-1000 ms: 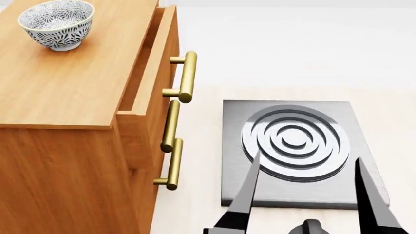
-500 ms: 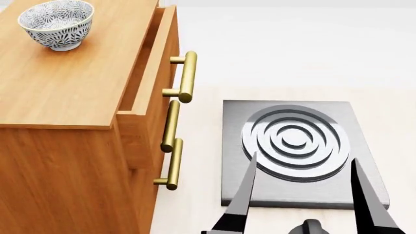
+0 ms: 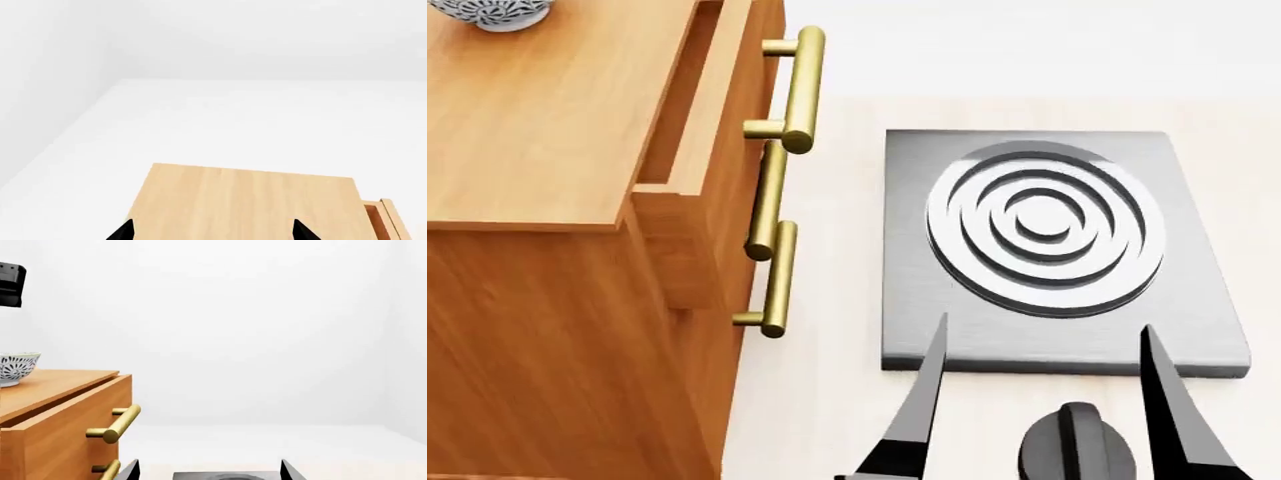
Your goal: Pick the akita bowl on the wooden cabinet and place it on the plate.
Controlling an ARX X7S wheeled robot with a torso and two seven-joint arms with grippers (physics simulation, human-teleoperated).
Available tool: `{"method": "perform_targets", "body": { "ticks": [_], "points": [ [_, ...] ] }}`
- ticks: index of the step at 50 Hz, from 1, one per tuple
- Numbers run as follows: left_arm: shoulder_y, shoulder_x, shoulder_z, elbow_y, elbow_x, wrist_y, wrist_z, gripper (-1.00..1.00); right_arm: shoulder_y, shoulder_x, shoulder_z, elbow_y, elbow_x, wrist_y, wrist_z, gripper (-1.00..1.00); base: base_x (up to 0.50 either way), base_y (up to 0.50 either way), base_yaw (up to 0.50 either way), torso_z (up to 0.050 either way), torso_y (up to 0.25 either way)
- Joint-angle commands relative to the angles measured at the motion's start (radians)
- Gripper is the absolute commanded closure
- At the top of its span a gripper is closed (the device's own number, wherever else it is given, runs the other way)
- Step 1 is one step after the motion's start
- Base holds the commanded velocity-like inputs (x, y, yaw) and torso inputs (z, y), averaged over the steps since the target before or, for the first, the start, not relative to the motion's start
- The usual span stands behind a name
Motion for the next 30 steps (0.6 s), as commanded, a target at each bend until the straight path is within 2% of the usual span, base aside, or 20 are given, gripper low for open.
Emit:
{"method": "perform_targets", "body": {
  "ticks": [1,5,8,18,25,30],
  "points": [
    [0.006,0.010,-0.139,-0.006,0.162,0.005,0.039,-1.00,0.001,-0.003,-0.003,0.002,-0.002,0.001,-0.001,-1.00,0.00,0.00,0.00,0.000,-0.215],
    [-0.005,0.022,-0.123,-0.006,0.212,0.016,0.097,-1.00,0.001,-0.005,-0.004,0.004,-0.002,0.001,-0.003,-1.00,0.00,0.00,0.00,0.000,0.000],
    [-0.017,0.009,-0.217,-0.006,0.183,0.011,0.050,-1.00,0.001,-0.006,-0.004,0.006,-0.002,0.000,-0.006,-1.00,0.00,0.00,0.00,0.000,0.000],
    [-0.003,0.005,-0.265,-0.006,0.257,-0.067,0.076,-1.00,-0.005,-0.011,-0.006,0.017,-0.004,-0.007,-0.016,-1.00,0.00,0.00,0.00,0.000,0.000],
    [0.006,-0.013,-0.334,-0.006,0.283,-0.112,0.025,-1.00,-0.007,-0.011,-0.006,0.016,-0.006,-0.007,-0.016,-1.00,0.00,0.00,0.00,0.000,0.000],
    [0.005,-0.004,-0.332,-0.006,0.312,-0.143,0.063,-1.00,-0.008,-0.012,-0.006,0.016,-0.007,-0.006,-0.017,-1.00,0.00,0.00,0.00,0.000,0.000]
  ]
}}
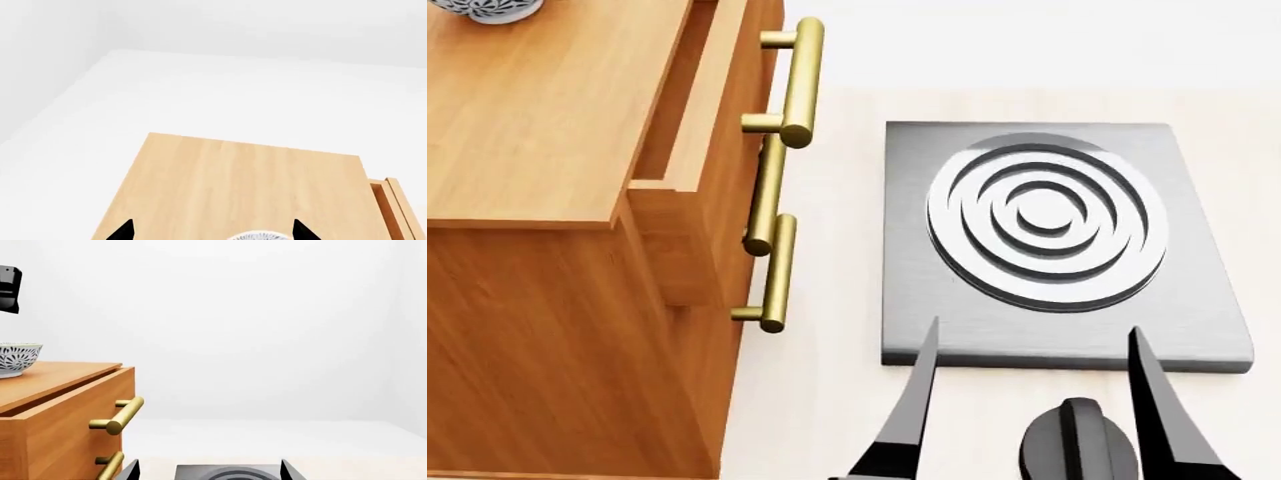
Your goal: Pick the akita bowl on the wooden cabinet and place it on the plate.
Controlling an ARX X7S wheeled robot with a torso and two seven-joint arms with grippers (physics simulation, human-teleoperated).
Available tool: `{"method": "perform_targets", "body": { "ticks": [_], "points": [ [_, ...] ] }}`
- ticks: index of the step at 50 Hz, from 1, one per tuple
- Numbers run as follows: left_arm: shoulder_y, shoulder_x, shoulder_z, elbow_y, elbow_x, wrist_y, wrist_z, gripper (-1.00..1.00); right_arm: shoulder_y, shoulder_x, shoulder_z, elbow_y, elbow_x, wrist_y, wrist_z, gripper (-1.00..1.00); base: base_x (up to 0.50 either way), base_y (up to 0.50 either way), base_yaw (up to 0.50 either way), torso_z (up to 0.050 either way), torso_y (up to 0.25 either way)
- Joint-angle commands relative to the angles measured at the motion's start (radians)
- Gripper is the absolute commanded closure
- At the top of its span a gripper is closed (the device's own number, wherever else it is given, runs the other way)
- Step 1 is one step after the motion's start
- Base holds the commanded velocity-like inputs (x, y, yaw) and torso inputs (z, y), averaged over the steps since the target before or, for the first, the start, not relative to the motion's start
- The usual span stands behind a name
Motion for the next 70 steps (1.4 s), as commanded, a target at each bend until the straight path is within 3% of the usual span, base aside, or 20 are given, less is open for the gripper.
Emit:
{"method": "perform_targets", "body": {
  "ticks": [1,6,8,9,15,20,31,44,58,70],
  "points": [
    [0.001,0.003,-0.047,0.000,0.067,-0.063,0.027,-1.00,-0.003,-0.002,-0.001,0.001,-0.003,0.001,-0.003,-1.00,0.00,0.00,0.00,0.000,0.000],
    [-0.007,0.016,-0.006,0.000,0.103,-0.072,0.078,-1.00,-0.003,-0.002,0.000,-0.001,-0.003,0.003,-0.002,-1.00,0.00,0.00,0.00,0.000,0.000],
    [-0.010,0.012,-0.044,0.000,0.091,-0.071,0.020,-1.00,-0.004,-0.002,0.000,0.001,-0.004,0.002,-0.002,-1.00,0.00,0.00,0.00,0.000,0.000],
    [-0.014,0.019,-0.018,0.000,0.097,-0.099,0.084,-1.00,-0.004,-0.003,0.000,0.001,-0.004,0.002,-0.003,-1.00,0.00,0.00,0.00,0.000,0.000],
    [-0.026,0.005,-0.064,0.001,0.084,-0.148,0.048,-1.00,-0.004,-0.003,0.002,0.000,-0.003,0.003,-0.002,-1.00,0.00,0.00,0.00,0.000,0.000],
    [-0.021,0.017,0.020,0.000,0.135,-0.158,0.098,-1.00,-0.005,-0.006,0.002,0.000,-0.004,0.006,-0.002,-1.00,0.00,0.00,0.00,0.000,0.000],
    [-0.026,0.008,-0.010,0.001,0.117,-0.187,0.074,-1.00,-0.007,-0.005,0.003,-0.001,-0.006,0.007,-0.003,-1.00,0.00,0.00,0.00,0.000,0.000],
    [-0.017,-0.012,-0.157,0.000,0.074,-0.260,-0.020,-1.00,-0.012,-0.004,0.006,0.004,-0.006,0.000,-0.008,-1.00,0.00,0.00,0.00,0.000,0.000],
    [-0.005,0.001,-0.108,0.000,0.124,-0.279,0.058,-1.00,-0.016,-0.003,0.009,0.005,-0.008,-0.002,-0.010,-1.00,0.00,0.00,0.00,0.000,0.000],
    [0.011,-0.009,-0.125,0.000,0.124,-0.250,0.042,-1.00,-0.020,-0.004,0.010,0.011,-0.008,-0.003,-0.014,-1.00,0.00,0.00,0.00,0.000,0.000]
  ]
}}
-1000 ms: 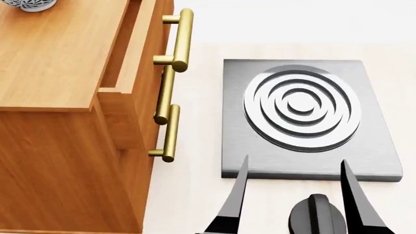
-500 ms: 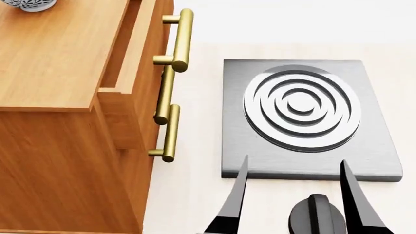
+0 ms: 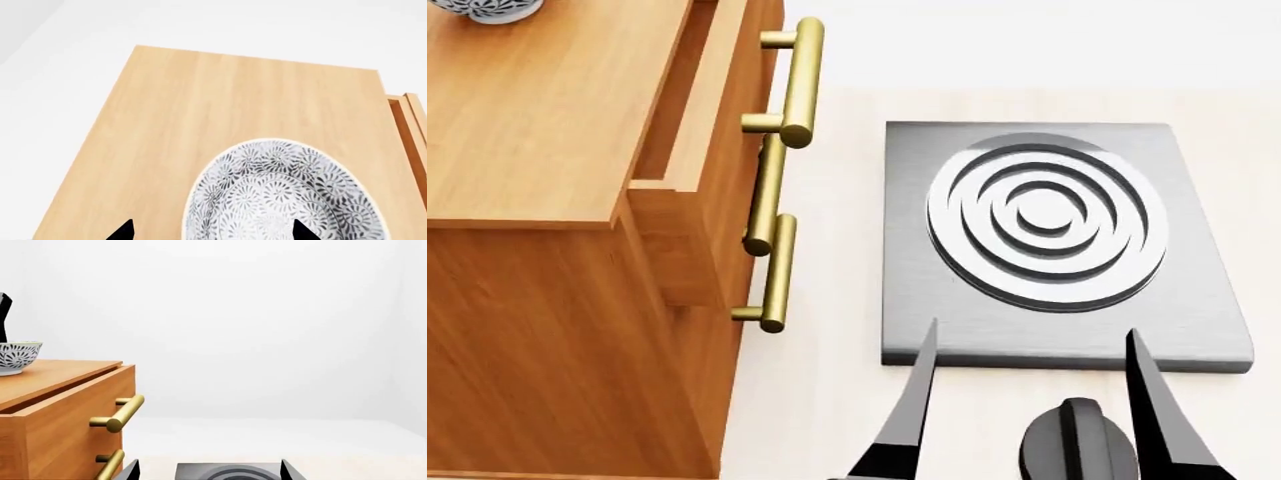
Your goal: Pick the akita bowl on the wooden cabinet and place it on the plate.
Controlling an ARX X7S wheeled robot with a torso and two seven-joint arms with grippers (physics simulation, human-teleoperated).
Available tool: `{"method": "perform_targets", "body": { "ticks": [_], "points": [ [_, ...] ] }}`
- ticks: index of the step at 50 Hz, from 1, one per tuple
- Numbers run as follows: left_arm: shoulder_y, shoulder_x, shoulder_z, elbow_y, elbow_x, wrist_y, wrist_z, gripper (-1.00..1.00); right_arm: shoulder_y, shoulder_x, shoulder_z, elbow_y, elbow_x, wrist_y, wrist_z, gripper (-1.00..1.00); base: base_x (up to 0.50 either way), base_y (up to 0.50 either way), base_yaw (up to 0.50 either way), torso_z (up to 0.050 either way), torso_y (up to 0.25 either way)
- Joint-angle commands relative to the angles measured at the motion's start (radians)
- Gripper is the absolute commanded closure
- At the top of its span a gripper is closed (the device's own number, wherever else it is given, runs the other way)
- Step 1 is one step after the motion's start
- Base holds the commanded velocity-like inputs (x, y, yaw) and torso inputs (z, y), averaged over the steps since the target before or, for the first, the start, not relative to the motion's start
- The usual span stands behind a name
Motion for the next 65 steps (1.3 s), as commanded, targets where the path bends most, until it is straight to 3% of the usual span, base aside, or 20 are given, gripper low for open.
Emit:
{"method": "perform_targets", "body": {
  "ticks": [1,21,24,27,28,49,65],
  "points": [
    [0.012,-0.003,0.000,0.000,0.009,0.006,0.006,-1.00,-0.004,-0.001,0.002,0.004,-0.001,-0.002,-0.004,-1.00,0.00,0.00,0.00,0.000,0.000],
    [0.072,-0.020,-0.061,0.000,0.000,0.046,-0.039,-1.00,-0.010,-0.002,0.008,0.012,-0.001,-0.006,-0.011,-1.00,0.00,0.00,0.00,0.000,0.000],
    [0.074,0.004,0.047,0.001,0.056,0.076,0.024,-1.00,-0.011,-0.004,0.008,0.014,-0.002,-0.005,-0.012,-1.00,0.00,0.00,0.00,0.000,0.000],
    [0.071,0.005,0.048,0.001,0.050,0.089,0.023,-1.00,-0.013,-0.004,0.009,0.014,-0.002,-0.006,-0.012,-1.00,0.00,0.00,0.00,0.000,0.000],
    [0.068,0.002,0.037,0.001,0.047,0.095,0.001,1.00,-0.014,-0.003,0.009,0.014,-0.002,-0.007,-0.012,-1.00,0.00,0.00,0.00,0.000,0.000],
    [0.053,0.019,0.116,0.002,0.050,0.159,0.012,1.00,-0.014,-0.001,0.018,0.007,-0.002,-0.002,-0.009,-1.00,0.00,0.00,0.00,0.000,-0.001],
    [0.052,0.071,0.218,0.091,0.075,0.185,0.109,1.00,-0.019,0.003,0.023,-0.001,-0.004,-0.001,-0.004,-1.00,0.00,0.00,0.00,0.000,0.000]
  ]
}}
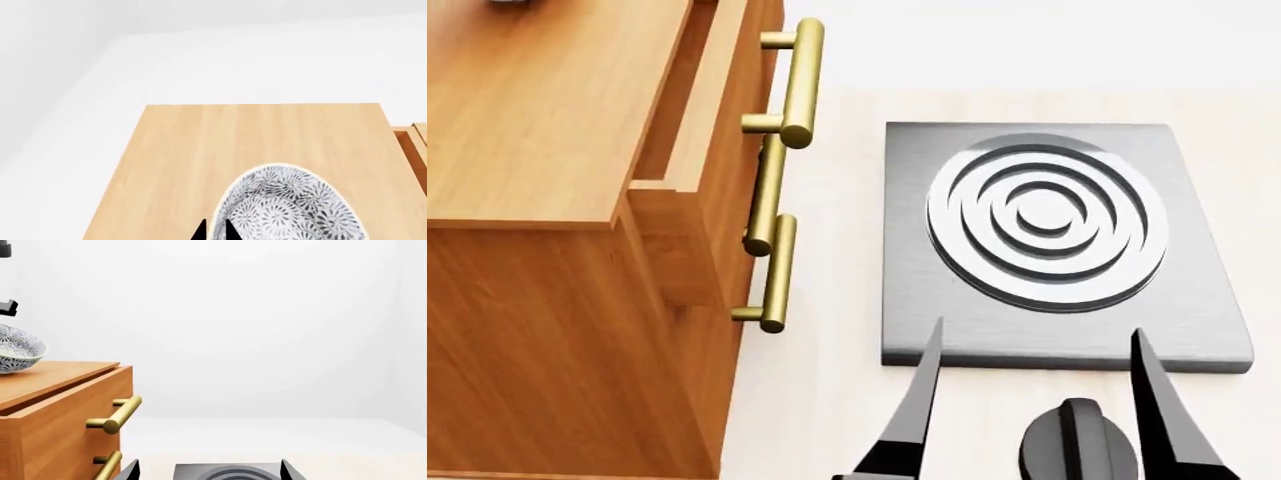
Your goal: Pick the akita bowl on the wooden cabinet and place it on the plate.
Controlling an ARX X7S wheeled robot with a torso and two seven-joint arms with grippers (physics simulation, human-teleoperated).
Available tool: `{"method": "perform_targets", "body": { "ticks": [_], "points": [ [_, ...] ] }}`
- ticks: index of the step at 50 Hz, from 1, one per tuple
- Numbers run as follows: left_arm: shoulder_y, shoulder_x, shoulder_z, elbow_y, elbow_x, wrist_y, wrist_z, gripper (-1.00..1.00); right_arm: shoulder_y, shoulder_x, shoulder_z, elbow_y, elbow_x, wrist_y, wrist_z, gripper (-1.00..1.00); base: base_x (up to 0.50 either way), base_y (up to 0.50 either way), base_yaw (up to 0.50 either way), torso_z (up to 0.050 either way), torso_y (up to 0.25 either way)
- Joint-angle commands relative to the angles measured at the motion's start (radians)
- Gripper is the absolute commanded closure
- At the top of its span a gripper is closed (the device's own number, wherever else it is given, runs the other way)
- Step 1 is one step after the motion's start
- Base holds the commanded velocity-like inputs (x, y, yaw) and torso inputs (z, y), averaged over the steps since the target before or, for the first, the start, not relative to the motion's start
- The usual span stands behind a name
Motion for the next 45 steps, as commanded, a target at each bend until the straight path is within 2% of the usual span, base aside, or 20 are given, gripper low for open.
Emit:
{"method": "perform_targets", "body": {
  "ticks": [1,7,21,27,35,45],
  "points": [
    [0.019,0.027,0.088,0.105,0.031,-0.007,0.054,1.00,-0.003,0.003,0.004,-0.004,-0.001,0.001,0.002,-1.00,0.00,0.00,0.00,0.000,0.000],
    [0.073,0.031,0.143,0.273,0.029,-0.090,0.094,1.00,-0.004,0.004,0.004,-0.008,-0.003,0.003,0.004,-1.00,0.00,0.00,0.00,0.000,0.000],
    [0.105,0.032,0.260,0.497,-0.011,-0.139,0.152,1.00,-0.008,0.001,0.008,-0.002,-0.005,-0.002,0.000,-1.00,0.00,0.00,0.00,0.000,0.000],
    [0.134,0.017,0.331,0.676,-0.023,-0.147,0.183,1.00,-0.008,0.003,0.011,-0.002,-0.003,-0.002,0.001,-1.00,0.00,0.00,0.00,0.000,0.000],
    [0.164,0.003,0.374,0.859,-0.046,-0.177,0.207,1.00,-0.006,0.006,0.013,-0.012,-0.002,0.007,0.008,-1.00,0.00,0.00,0.00,0.000,0.000],
    [0.172,-0.010,0.419,1.000,-0.058,-0.185,0.217,1.00,-0.003,0.007,0.014,-0.021,0.000,0.014,0.014,-1.00,0.00,0.00,0.00,0.000,0.000]
  ]
}}
